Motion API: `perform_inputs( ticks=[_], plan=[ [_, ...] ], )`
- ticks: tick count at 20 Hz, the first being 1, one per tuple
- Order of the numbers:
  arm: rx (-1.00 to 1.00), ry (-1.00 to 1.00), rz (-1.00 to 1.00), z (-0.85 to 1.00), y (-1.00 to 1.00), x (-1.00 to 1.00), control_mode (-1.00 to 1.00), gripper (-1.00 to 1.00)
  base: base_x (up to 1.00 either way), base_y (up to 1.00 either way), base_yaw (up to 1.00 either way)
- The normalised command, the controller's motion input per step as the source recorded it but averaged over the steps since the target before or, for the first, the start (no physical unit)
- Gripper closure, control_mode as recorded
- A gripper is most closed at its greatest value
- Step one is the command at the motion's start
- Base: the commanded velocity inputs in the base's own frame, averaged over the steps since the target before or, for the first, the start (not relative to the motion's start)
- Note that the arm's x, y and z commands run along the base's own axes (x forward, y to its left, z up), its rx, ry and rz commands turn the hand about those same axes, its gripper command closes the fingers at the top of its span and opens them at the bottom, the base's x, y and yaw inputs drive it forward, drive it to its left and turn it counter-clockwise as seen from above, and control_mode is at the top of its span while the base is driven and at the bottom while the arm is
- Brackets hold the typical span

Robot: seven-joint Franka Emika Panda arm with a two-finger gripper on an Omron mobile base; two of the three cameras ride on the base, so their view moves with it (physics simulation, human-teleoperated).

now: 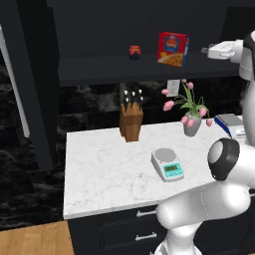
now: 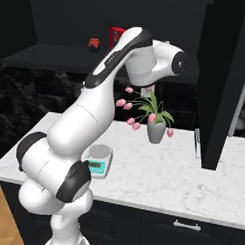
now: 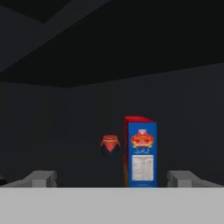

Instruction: Pick the boxed food and place it on the digital scale for weighing, and close the cabinet.

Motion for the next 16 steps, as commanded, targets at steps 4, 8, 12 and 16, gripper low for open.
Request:
perform_inputs(
  ticks=[4,8,12,16],
  plan=[
    [0.0,0.0,0.0,0.0,0.0,0.19,-1.0,-1.0,0.0,0.0,0.0],
    [0.0,0.0,0.0,0.0,0.0,0.16,-1.0,-1.0,0.0,0.0,0.0],
    [0.0,0.0,0.0,0.0,0.03,0.02,-1.0,-1.0,0.0,0.0,0.0],
    [-0.02,0.0,0.0,0.0,0.14,0.0,-1.0,-1.0,0.0,0.0,0.0]
  ],
)
